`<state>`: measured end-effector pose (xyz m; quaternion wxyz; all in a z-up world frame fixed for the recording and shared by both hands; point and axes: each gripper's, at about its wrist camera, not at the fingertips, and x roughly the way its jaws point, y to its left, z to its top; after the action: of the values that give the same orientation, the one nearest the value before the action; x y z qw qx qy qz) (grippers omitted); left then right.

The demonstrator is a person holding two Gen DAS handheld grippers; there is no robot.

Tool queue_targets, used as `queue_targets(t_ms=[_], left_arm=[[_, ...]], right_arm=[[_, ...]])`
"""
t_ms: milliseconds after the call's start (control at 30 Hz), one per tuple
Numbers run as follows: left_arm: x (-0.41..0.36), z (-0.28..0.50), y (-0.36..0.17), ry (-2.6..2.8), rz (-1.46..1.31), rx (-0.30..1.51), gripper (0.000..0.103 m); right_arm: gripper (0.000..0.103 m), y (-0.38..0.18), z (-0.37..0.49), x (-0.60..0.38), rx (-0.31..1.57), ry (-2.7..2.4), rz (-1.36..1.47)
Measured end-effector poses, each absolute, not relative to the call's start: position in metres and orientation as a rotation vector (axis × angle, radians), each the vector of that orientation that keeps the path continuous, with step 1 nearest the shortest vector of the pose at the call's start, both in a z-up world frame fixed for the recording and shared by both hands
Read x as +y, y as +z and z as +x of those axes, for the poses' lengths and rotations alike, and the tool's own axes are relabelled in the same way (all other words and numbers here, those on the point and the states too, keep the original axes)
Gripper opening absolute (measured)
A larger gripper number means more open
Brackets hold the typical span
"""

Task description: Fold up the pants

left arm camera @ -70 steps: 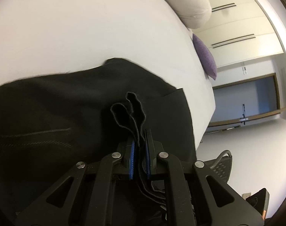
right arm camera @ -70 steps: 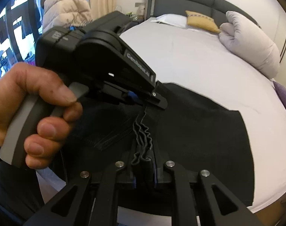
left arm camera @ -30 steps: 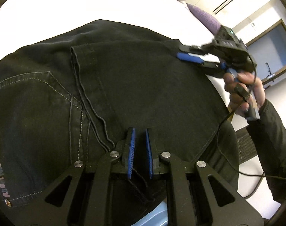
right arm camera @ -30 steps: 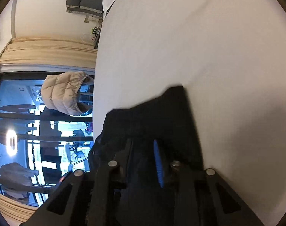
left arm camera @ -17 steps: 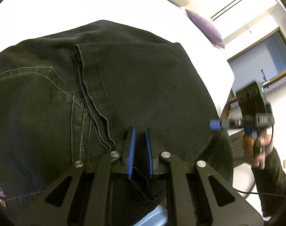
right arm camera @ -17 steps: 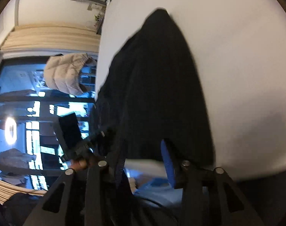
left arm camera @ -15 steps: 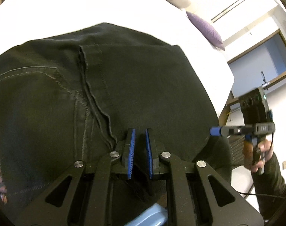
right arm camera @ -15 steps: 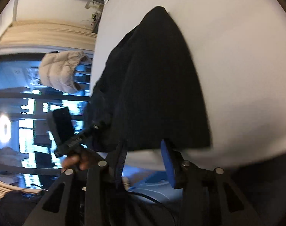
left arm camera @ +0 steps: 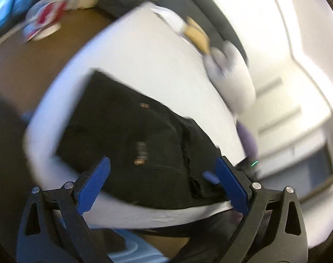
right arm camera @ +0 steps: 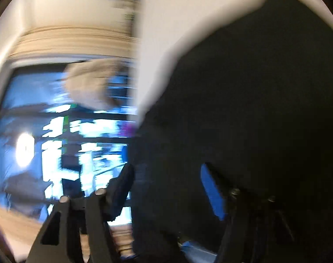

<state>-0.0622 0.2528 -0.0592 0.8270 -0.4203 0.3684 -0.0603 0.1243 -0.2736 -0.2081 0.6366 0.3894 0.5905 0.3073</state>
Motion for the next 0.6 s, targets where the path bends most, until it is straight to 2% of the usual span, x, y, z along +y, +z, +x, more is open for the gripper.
queue_targets(t_ms=[33, 67, 133, 200, 367, 600], left_arm=[[0.263, -0.072, -0.063, -0.105, -0.932, 0.768, 0.098], [0.273, -0.08, -0.067, -0.088, -0.971, 0.758, 0.098], [0.29, -0.09, -0.079, -0.057, -1.04, 0.754, 0.098], [0.298, -0.091, -0.092, -0.038, -1.093, 0.769, 0.097], [0.307, -0.087, -0.126, -0.064, -1.236, 0.782, 0.097], [0.316, -0.078, -0.17, -0.063, -1.417, 0.727, 0.096]], right_arm=[[0.034, -0.211, 0.126, -0.272, 1.344, 0.686, 0.9], [0.035, -0.212, 0.126, -0.273, 1.34, 0.682, 0.933], [0.051, -0.205, 0.124, -0.277, 1.313, 0.702, 0.986], [0.06, -0.189, 0.118, -0.274, 1.279, 0.733, 0.984], [0.06, -0.163, 0.108, -0.263, 1.22, 0.811, 0.987], [0.06, -0.163, 0.117, -0.244, 1.203, 0.877, 1.033]])
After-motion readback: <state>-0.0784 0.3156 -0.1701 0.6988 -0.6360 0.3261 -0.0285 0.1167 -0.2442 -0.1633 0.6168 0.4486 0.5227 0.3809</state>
